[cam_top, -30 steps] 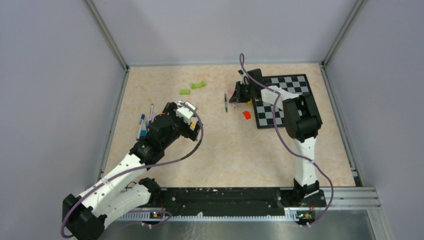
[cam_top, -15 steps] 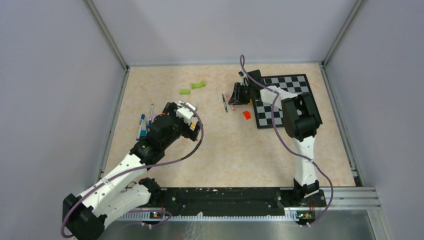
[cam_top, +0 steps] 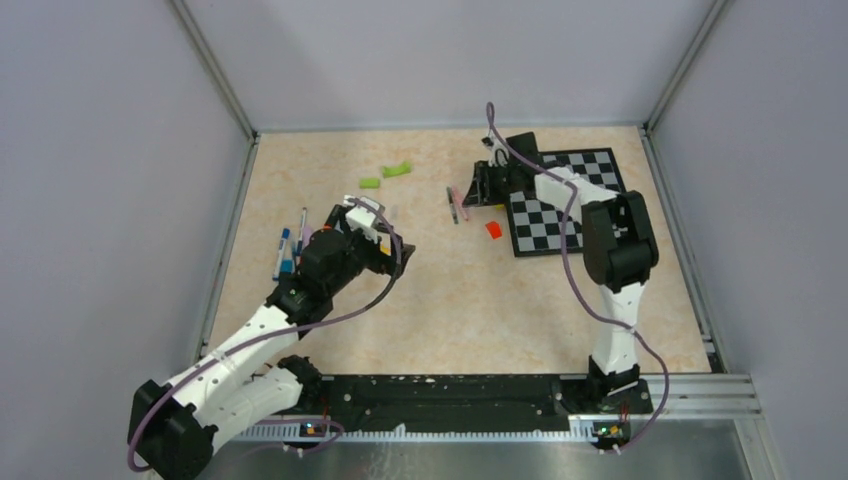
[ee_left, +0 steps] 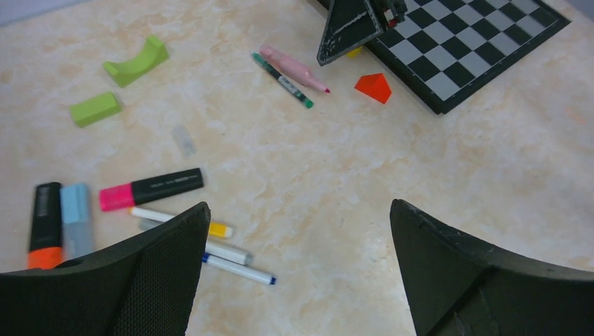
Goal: Open the pen caps
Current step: Place the pen at the center of the board, then pick up the pen from the center of the board.
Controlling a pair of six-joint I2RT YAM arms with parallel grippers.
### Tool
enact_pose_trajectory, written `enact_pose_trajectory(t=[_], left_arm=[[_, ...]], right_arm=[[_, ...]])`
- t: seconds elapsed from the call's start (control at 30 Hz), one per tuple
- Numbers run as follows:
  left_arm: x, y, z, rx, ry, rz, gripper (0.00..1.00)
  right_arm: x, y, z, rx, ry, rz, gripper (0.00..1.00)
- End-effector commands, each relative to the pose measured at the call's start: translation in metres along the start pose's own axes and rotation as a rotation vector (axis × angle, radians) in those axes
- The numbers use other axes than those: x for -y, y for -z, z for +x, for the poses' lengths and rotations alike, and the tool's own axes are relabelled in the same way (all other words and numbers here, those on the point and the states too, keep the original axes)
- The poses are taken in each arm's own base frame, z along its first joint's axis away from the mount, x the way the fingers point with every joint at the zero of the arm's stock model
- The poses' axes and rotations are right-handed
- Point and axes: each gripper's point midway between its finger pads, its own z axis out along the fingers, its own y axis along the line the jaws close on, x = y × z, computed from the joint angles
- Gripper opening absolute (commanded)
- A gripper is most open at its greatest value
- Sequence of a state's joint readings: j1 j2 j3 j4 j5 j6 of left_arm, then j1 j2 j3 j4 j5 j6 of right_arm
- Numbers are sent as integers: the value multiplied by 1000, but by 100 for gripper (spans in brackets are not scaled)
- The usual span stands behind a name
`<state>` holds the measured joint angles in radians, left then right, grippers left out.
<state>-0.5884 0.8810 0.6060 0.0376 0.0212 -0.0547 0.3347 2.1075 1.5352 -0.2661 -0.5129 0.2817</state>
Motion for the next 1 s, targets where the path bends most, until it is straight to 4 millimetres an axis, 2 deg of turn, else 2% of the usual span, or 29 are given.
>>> enact_pose_trajectory(t=[0.0,0.13,0.2,0.27,0.3,0.33,0.37,0.4,0.43,0.5,0.53,0.57,0.6,0.73,0.87,0.97], left_arm=[[18,-5,-5,57,277,54,99],[20,-10,10,18,466,24,99],[15,-15,25,-37,556,-33,99],[6,-20,38,-93,612,-112,99],[3,-23,50,-145,637,-153,99],[1,-26,49,-150,663,-178,99],[-2,-27,60,-200,684,-221,99],[-5,-29,68,-240,707,-262,99],[-9,-30,84,-309,717,-315,99],[-15,-32,97,-393,725,-404,99],[-20,-34,98,-417,722,-446,99],[-24,-33,107,-458,710,-492,99],[-28,-36,105,-469,705,-526,98],[-44,-37,119,-544,686,-677,91],[-54,-37,119,-576,663,-761,88],[-58,-38,116,-556,657,-777,81]], right_arm=[[-52,72,-29,97,299,-124,42],[-80,126,-9,135,517,-265,43],[-95,156,10,176,607,-335,43],[-100,175,36,196,674,-383,43],[-98,179,55,190,679,-397,43],[-95,183,67,199,688,-394,43],[-94,186,76,210,693,-392,43],[-91,189,84,219,691,-390,43],[-87,190,92,221,678,-387,43],[-77,192,103,228,638,-380,43],[-71,195,104,243,624,-367,43],[-67,196,104,250,615,-356,43],[-65,198,103,255,609,-349,43],[-59,200,98,268,596,-328,43],[-49,201,98,279,587,-302,43],[-43,203,96,291,578,-282,43]])
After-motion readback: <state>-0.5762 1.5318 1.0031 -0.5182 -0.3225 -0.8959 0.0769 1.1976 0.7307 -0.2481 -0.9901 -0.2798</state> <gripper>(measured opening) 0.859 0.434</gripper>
